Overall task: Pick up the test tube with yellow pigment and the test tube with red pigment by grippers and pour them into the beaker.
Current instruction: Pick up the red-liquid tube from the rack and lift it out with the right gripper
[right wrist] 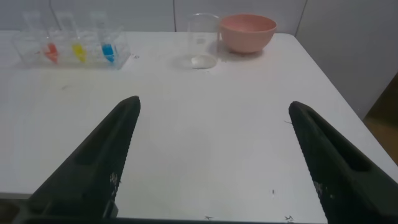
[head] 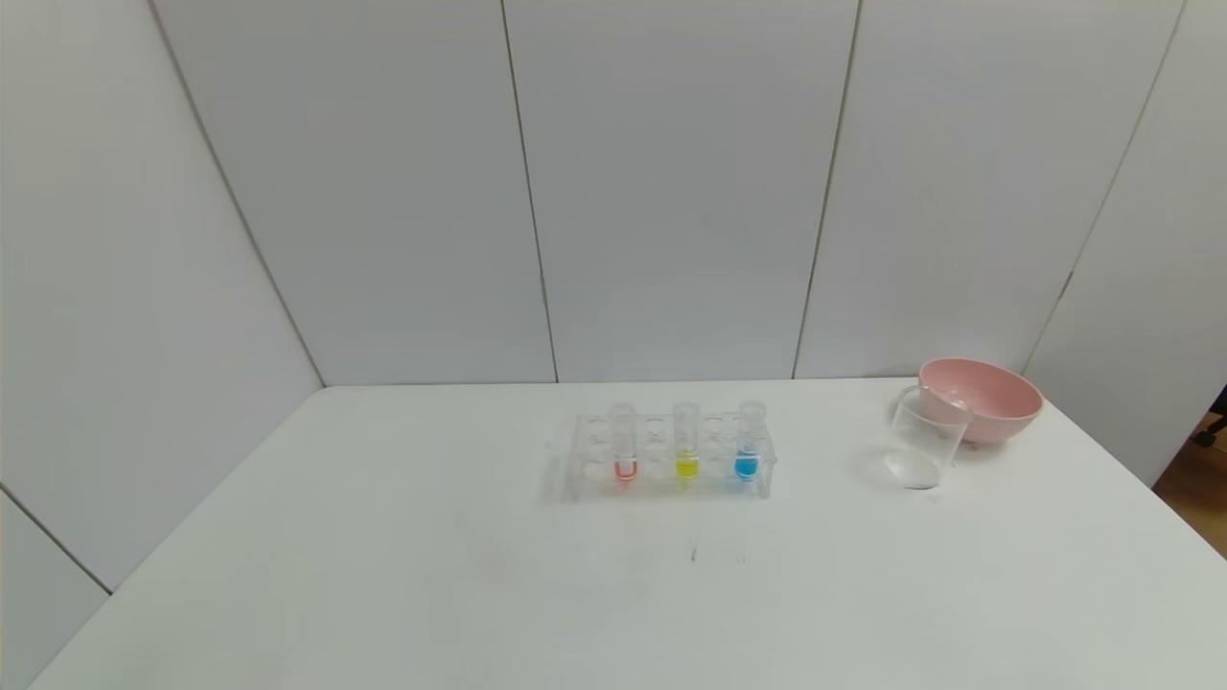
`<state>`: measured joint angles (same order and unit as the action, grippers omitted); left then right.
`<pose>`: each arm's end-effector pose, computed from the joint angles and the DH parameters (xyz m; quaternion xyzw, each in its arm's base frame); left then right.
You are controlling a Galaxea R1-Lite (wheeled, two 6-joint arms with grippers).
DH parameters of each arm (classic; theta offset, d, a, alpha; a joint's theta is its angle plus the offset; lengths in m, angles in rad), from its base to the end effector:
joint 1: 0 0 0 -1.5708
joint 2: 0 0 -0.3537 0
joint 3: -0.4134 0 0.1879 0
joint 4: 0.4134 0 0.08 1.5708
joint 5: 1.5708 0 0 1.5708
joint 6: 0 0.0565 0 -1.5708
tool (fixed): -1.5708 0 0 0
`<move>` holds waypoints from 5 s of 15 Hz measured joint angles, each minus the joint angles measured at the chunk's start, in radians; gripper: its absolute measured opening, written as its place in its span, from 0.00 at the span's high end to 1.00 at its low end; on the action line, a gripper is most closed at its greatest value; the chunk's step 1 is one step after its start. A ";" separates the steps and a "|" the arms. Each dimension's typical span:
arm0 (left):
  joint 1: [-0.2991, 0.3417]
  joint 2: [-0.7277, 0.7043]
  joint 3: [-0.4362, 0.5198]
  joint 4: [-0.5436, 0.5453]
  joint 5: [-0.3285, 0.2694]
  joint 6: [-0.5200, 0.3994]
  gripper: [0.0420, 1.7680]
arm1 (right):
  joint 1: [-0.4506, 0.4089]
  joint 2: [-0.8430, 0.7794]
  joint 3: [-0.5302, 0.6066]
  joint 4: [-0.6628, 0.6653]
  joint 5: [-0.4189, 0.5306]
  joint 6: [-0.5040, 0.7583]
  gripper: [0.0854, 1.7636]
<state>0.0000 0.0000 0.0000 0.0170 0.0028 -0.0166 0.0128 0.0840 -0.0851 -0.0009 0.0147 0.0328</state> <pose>-0.0451 0.0002 0.0732 -0.0083 0.0085 0.0015 0.9999 -0.0440 0.0003 0.1056 0.0164 -0.0008 0.0138 0.9998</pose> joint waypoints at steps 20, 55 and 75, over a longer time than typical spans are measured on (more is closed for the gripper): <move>0.000 0.000 0.000 0.000 0.000 0.000 0.03 | 0.587 1.194 -0.552 -0.230 -0.303 0.150 0.03; 0.000 0.000 0.000 0.000 0.000 0.000 0.03 | 0.885 2.343 -1.623 -0.235 -0.681 0.314 0.03; 0.000 0.000 0.000 0.000 0.000 0.000 0.03 | 0.822 2.438 -1.769 -0.239 -0.676 0.260 0.14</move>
<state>0.0000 0.0000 0.0000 0.0170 0.0028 -0.0166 0.8345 2.5219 -1.8540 -0.2398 -0.6611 0.2928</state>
